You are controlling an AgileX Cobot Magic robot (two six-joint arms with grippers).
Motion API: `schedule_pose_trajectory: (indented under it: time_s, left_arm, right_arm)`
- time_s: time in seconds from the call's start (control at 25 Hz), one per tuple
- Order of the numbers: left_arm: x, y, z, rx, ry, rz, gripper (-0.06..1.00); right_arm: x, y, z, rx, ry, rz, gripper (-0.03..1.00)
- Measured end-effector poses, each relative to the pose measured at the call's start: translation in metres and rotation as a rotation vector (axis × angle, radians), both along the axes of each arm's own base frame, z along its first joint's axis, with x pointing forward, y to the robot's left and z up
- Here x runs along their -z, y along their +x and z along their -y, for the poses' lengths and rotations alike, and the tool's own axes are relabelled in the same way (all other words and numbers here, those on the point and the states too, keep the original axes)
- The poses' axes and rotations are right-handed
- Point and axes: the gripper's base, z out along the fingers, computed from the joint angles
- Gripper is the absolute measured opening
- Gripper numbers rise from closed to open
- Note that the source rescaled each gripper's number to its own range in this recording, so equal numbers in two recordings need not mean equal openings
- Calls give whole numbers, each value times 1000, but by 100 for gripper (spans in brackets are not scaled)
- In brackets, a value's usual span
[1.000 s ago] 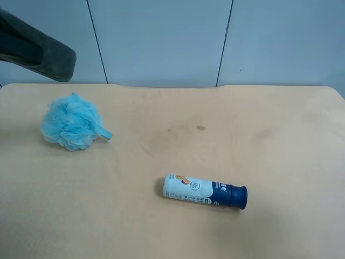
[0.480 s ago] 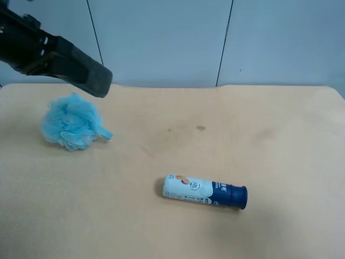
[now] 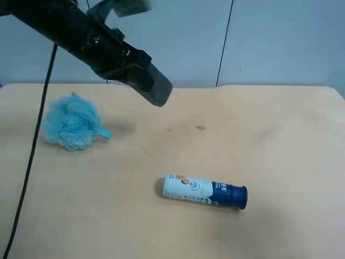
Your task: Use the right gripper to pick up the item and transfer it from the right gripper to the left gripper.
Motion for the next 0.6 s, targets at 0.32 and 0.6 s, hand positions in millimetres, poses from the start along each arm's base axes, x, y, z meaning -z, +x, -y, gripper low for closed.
schedule_pose_trajectory:
  time_s: [0.32, 0.6]
  left_arm:
    - [35, 31, 42, 25, 12, -9, 2]
    - [72, 51, 47, -24, 53, 28, 2]
  right_arm:
    - [0, 0, 0, 0, 0, 0, 100]
    - [0, 0, 0, 0, 0, 0, 100]
